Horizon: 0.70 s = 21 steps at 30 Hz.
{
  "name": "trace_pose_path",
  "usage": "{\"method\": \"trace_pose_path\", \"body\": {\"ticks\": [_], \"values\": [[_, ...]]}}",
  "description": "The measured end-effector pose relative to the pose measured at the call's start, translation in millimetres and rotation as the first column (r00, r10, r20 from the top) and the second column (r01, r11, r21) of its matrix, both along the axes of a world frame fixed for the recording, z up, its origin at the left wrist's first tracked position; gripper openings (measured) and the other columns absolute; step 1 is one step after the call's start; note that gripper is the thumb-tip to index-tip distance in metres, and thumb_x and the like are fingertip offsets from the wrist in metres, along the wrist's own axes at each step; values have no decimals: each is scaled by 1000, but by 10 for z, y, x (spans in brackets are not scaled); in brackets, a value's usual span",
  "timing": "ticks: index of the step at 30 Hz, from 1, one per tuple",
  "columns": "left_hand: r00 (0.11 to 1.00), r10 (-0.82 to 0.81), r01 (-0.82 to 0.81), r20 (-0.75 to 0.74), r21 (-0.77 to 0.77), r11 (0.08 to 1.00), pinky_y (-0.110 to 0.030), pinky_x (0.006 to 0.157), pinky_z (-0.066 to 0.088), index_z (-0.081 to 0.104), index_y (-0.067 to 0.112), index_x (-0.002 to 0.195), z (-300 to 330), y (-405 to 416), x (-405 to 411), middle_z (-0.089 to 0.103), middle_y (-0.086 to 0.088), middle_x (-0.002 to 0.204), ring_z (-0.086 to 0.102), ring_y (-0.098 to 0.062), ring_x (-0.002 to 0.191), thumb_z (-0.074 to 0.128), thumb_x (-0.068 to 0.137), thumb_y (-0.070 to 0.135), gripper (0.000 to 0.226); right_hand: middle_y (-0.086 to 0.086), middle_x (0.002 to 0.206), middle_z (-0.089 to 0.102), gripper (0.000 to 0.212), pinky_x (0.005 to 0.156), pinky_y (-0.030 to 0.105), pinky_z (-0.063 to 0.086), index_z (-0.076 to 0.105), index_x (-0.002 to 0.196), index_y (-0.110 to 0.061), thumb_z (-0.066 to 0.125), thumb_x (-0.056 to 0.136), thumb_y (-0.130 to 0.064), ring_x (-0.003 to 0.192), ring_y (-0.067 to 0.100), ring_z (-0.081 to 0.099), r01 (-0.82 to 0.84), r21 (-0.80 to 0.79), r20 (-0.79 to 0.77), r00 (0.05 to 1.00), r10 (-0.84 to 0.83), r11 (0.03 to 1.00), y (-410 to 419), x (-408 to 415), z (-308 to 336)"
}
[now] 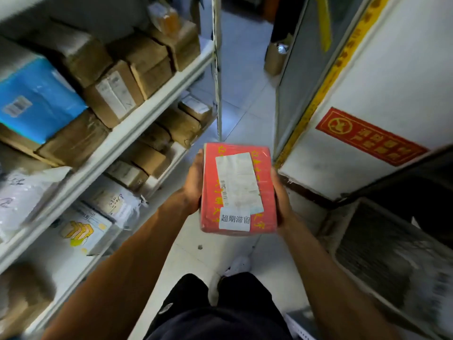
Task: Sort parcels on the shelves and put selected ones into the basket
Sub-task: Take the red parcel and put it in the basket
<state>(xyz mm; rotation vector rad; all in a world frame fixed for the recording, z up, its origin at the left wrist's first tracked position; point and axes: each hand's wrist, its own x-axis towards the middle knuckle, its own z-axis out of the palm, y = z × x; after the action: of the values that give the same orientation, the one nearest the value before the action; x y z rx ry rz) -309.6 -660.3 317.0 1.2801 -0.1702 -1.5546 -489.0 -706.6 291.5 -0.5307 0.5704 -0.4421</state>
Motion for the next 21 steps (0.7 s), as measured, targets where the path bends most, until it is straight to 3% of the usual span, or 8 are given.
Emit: {"method": "trace_pose_path", "body": {"ticks": [2, 4, 6, 9, 11, 15, 18, 21], "values": [[1000, -23, 23, 21, 1, 1000, -49, 97, 49, 78, 21, 109, 17, -254, -144, 69, -13, 127, 68, -29, 109, 25, 102, 64, 69, 11, 142, 60, 81, 101, 53, 51, 67, 133, -21, 74, 70, -71, 130, 34, 57, 34, 9, 28, 999, -35, 999, -158, -176, 25], [994, -99, 98, 51, 25, 995, -48, 94, 51, 66, 17, 129, 55, -494, -304, 56, -19, 139, 62, -37, 119, 29, 99, 67, 69, 14, 143, 59, 83, 99, 53, 52, 66, 135, -19, 76, 69, -69, 130, 36, 57, 83, 18, 45, 996, -83, 996, -281, -368, 53], [976, -179, 171, 125, 72, 983, -45, 84, 53, 64, 14, 130, 103, -715, -504, 60, -13, 131, 62, -38, 114, 30, 98, 68, 72, 14, 137, 63, 84, 93, 51, 56, 70, 129, -18, 82, 63, -68, 123, 35, 62, 164, 7, 27, 986, -164, 986, -359, -604, 71], [954, -289, 286, 82, 49, 957, -46, 89, 53, 79, 19, 104, 99, -1018, -845, 72, -17, 115, 70, -34, 99, 23, 99, 68, 75, 12, 125, 71, 79, 85, 47, 59, 78, 116, -17, 87, 55, -65, 112, 31, 69, 261, 14, 20, 965, -261, 965, -413, -968, 143], [921, -375, 372, 108, 49, 927, -47, 93, 53, 72, 16, 120, 112, -1184, -1088, 71, -18, 119, 69, -35, 104, 19, 100, 68, 76, 13, 122, 72, 80, 84, 45, 60, 79, 113, -15, 89, 50, -64, 109, 30, 71, 328, 22, -7, 945, -328, 944, -451, -1207, 138], [827, -548, 542, 127, 80, 836, -40, 85, 56, 68, 17, 124, 96, -1579, -1661, 72, -17, 117, 72, -30, 98, 17, 100, 67, 75, 21, 141, 58, 121, 111, 57, 42, 58, 139, -8, 90, 41, -71, 132, 42, 53, 494, -16, -192, 852, -488, 869, -497, -1724, -10], [723, -680, 670, 121, 115, 733, -46, 93, 53, 73, 18, 112, 9, -1904, -2147, 72, -20, 116, 69, -36, 103, 23, 99, 69, 73, 18, 136, 64, 102, 104, 53, 50, 70, 127, -14, 85, 46, -75, 124, 36, 61, 584, -46, -185, 792, -581, 811, -497, -2108, -84], [625, -774, 762, 103, 138, 633, -45, 89, 55, 72, 17, 110, -38, -2213, -2658, 75, -18, 108, 72, -34, 95, 23, 98, 70, 73, 21, 140, 59, 95, 108, 56, 45, 61, 137, -11, 81, 63, -67, 127, 39, 59, 699, -19, -213, 695, -686, 714, -580, -2491, -46]]}}
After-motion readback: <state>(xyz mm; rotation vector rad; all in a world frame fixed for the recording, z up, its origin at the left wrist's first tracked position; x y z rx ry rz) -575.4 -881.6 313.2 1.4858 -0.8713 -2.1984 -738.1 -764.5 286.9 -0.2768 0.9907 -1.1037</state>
